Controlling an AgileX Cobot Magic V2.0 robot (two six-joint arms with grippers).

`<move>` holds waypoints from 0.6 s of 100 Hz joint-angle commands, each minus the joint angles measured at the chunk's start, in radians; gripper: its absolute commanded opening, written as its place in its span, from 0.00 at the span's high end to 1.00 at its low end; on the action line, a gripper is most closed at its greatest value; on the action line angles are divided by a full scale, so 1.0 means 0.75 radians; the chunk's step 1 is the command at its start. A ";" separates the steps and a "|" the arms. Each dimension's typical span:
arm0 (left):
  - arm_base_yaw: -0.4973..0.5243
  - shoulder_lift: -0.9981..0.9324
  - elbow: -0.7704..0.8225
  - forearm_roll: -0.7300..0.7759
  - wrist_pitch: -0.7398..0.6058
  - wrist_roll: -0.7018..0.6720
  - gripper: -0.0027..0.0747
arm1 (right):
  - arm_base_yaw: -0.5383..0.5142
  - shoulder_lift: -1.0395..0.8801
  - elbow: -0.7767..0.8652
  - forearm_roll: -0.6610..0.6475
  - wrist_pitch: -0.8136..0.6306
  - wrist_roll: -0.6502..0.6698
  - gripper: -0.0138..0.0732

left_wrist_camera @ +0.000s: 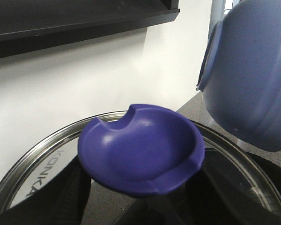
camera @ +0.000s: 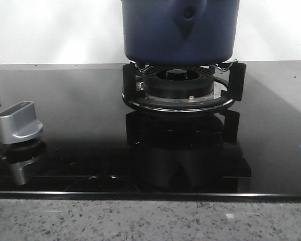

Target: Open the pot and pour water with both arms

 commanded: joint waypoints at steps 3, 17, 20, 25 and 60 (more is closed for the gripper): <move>0.004 -0.075 -0.055 -0.151 0.004 -0.010 0.68 | 0.002 -0.047 -0.034 0.007 -0.094 -0.002 0.91; 0.004 -0.075 -0.055 -0.151 0.004 -0.010 0.68 | 0.002 -0.047 -0.034 0.025 -0.050 -0.002 0.91; 0.004 -0.075 -0.055 -0.151 0.004 -0.010 0.68 | 0.002 -0.047 -0.034 0.034 -0.033 -0.002 0.91; 0.004 -0.075 -0.055 -0.151 0.004 -0.010 0.68 | 0.002 -0.057 -0.034 0.061 0.034 -0.002 0.91; 0.002 -0.075 -0.055 -0.154 0.020 -0.010 0.68 | -0.068 -0.258 -0.288 0.177 1.077 -0.002 0.91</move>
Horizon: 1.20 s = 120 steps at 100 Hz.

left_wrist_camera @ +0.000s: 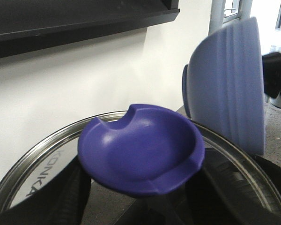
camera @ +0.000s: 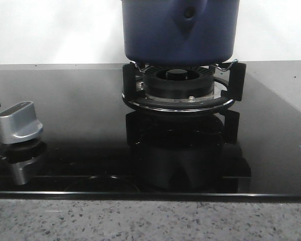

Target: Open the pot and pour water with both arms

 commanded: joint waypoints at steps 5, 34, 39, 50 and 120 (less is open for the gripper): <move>0.002 -0.075 -0.055 -0.158 0.039 -0.010 0.68 | -0.080 -0.109 -0.222 0.064 0.382 -0.005 0.91; -0.087 -0.075 -0.055 -0.169 0.093 -0.010 0.68 | -0.377 -0.116 -0.565 0.079 1.417 -0.002 0.91; -0.112 -0.075 -0.055 -0.169 0.093 -0.010 0.68 | -0.449 -0.116 -0.571 0.079 1.536 -0.002 0.91; -0.155 -0.075 -0.055 -0.169 0.087 -0.010 0.68 | -0.592 -0.107 -0.542 0.079 1.736 -0.002 0.91; -0.417 -0.070 -0.055 -0.169 -0.034 0.000 0.68 | -0.808 0.056 -0.136 0.172 1.654 -0.052 0.91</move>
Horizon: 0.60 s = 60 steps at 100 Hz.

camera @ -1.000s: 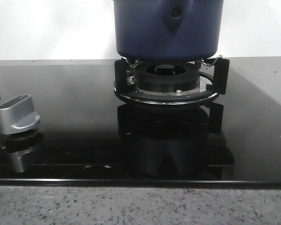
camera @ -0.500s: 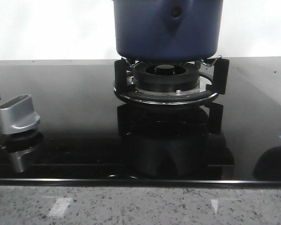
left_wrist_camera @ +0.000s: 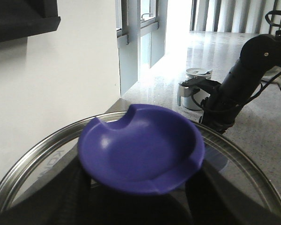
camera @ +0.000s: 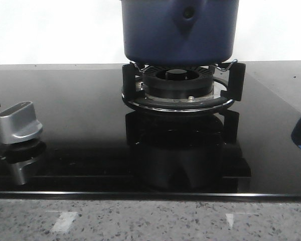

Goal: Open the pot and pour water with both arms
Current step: 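Carry the bowl back to the counter and open the right gripper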

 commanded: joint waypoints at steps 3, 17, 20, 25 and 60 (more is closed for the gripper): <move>-0.032 -0.068 -0.055 -0.149 -0.015 0.000 0.68 | -0.020 -0.019 -0.025 0.011 -0.079 -0.015 0.91; -0.038 -0.068 -0.055 -0.149 -0.020 0.000 0.68 | -0.021 0.012 -0.019 0.011 -0.083 -0.015 0.91; -0.038 -0.068 -0.055 -0.149 -0.022 0.000 0.68 | -0.021 0.012 -0.019 0.008 -0.085 -0.015 0.91; -0.038 -0.068 -0.055 -0.149 -0.022 0.000 0.68 | -0.021 0.012 -0.019 0.005 -0.088 -0.016 0.91; -0.038 -0.068 -0.055 -0.149 -0.034 0.000 0.68 | -0.021 0.006 -0.030 0.005 -0.053 -0.045 0.34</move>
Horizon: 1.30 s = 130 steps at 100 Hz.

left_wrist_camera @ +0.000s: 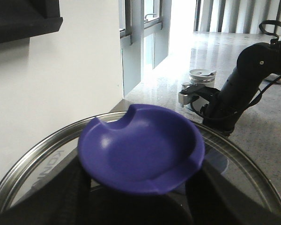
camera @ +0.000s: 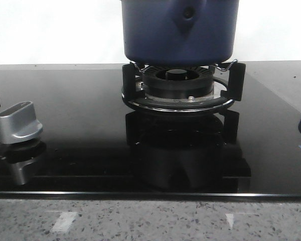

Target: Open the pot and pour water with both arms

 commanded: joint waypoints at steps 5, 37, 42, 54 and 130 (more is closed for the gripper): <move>-0.014 -0.066 -0.055 -0.141 -0.006 0.000 0.68 | -0.007 -0.060 -0.058 0.003 -0.020 -0.023 0.30; -0.019 0.020 -0.055 -0.120 0.020 0.001 0.68 | -0.007 -0.255 -0.196 -0.005 0.039 -0.033 0.29; -0.028 0.042 -0.055 -0.120 0.023 0.023 0.68 | -0.007 -0.288 -0.199 -0.005 0.036 -0.033 0.29; -0.062 0.090 -0.055 -0.091 0.034 0.126 0.68 | -0.007 -0.343 -0.199 -0.005 0.041 -0.033 0.29; -0.109 0.185 -0.055 -0.128 -0.011 0.171 0.68 | -0.007 -0.382 -0.199 0.000 0.050 -0.033 0.29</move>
